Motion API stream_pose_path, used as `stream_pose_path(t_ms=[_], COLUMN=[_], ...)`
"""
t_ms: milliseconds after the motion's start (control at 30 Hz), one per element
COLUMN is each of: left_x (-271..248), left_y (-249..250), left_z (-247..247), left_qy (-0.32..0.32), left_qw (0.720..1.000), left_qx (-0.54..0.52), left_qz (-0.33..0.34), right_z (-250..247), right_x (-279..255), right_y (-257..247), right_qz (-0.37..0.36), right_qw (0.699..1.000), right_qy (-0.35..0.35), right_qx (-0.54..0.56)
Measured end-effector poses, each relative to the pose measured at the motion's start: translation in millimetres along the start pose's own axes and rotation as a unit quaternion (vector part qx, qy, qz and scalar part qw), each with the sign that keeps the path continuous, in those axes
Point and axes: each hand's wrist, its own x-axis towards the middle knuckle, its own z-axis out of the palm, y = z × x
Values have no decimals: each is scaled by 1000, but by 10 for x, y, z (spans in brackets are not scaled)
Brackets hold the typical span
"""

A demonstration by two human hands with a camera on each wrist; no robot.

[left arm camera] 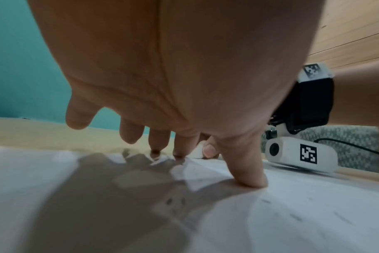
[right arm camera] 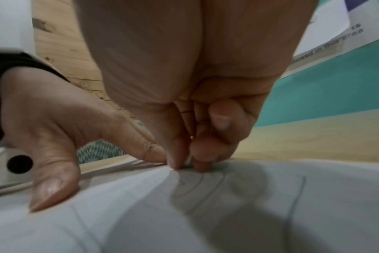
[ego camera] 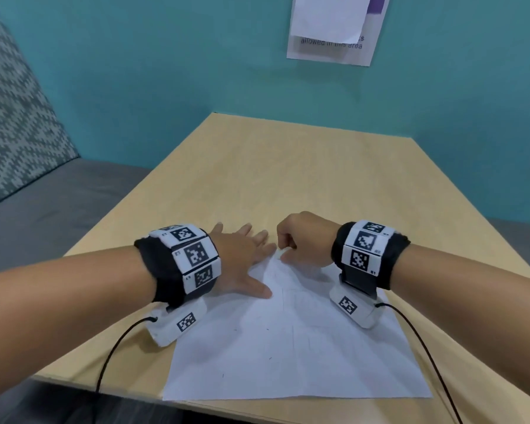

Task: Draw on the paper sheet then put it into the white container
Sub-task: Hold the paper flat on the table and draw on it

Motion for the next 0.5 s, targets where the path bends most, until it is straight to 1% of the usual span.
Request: stream_pose_path(t_ms=[100,200,233,333,400,500], left_x=[38,64,69,76,94,79], left_y=[-17,-8,-11,-21,-17,-1], left_z=[89,111,110,124,129,112], left_qy=[6,4,3,-2,-2,-18], left_qw=[1000,1000,1000,1000,999,999], left_qx=[15,15,14,24,32,29], left_qz=[1,8,7,-2,-5,-11], right_z=[19,85,72,-29,-13,104], right_x=[-21,-96,-81,30,16,-104], right_y=[-46,-130,-126,-57,-77,-204], right_qz=[-9,-48,-48,-19,-26,-72], right_qw=[1000,998,998,999,999,996], right_qy=[-9,-31,-30,1,6,-36], right_qx=[3,9,-1,-30,-32,-30])
